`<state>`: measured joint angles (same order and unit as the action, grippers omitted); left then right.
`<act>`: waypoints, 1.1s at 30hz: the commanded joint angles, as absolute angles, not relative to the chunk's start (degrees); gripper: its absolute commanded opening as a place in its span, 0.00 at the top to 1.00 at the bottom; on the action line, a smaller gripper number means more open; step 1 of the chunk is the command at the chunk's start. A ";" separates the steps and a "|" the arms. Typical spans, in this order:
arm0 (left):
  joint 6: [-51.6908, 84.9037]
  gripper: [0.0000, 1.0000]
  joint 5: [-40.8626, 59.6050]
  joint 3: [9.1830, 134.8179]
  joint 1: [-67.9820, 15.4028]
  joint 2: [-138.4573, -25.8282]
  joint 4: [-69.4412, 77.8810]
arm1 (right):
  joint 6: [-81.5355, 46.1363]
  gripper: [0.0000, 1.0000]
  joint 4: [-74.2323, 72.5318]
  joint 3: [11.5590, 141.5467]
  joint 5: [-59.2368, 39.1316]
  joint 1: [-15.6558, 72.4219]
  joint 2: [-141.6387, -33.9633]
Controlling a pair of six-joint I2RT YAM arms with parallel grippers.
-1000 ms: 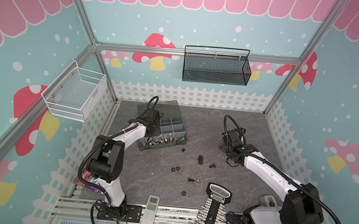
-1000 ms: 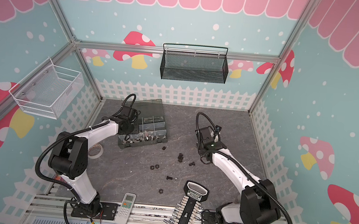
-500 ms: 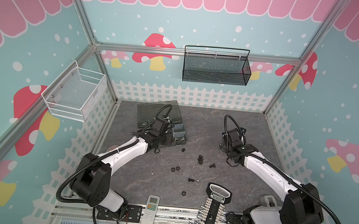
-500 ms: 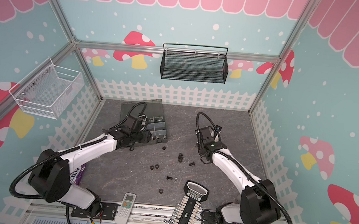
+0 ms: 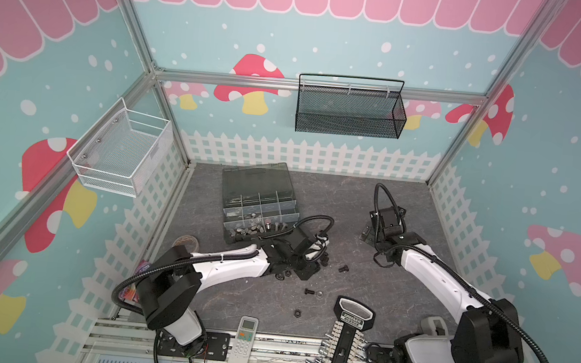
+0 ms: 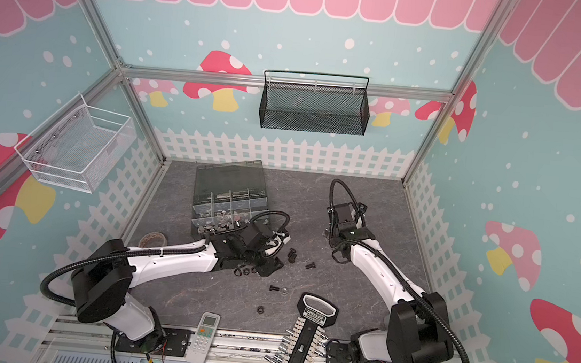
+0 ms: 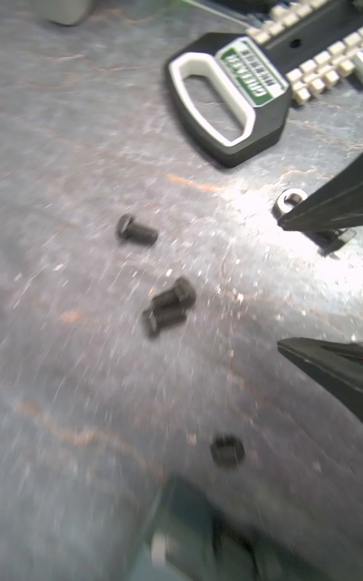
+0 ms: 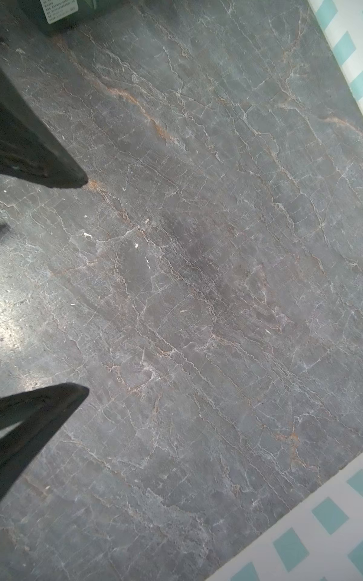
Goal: Sort the screws and nuts into containers
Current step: 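Move the left gripper back to the loose nuts beside the black bolts, then close the left gripper on a silver hex nut and lift it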
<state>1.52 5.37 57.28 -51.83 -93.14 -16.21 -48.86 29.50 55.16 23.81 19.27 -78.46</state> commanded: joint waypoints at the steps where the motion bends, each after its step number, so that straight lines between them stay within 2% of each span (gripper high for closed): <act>1: -4.28 0.44 6.77 60.29 -54.61 -95.99 -17.36 | -47.38 0.02 29.71 53.85 21.55 17.66 -78.52; 11: -8.03 0.45 5.01 63.90 -60.26 -102.76 -23.65 | -45.87 0.02 28.76 51.11 19.35 13.43 -76.91; 23: -9.03 0.47 4.58 65.49 -61.00 -105.98 -26.02 | -45.78 0.02 27.33 49.43 17.87 12.30 -76.07; 33: -8.88 0.54 2.64 66.24 -61.00 -108.34 -28.00 | -46.05 0.02 26.98 48.98 18.19 12.14 -75.54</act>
<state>-7.51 3.81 65.06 -60.58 -106.87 -25.76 -45.84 27.14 49.87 17.98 12.38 -77.06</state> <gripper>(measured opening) 0.468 0.979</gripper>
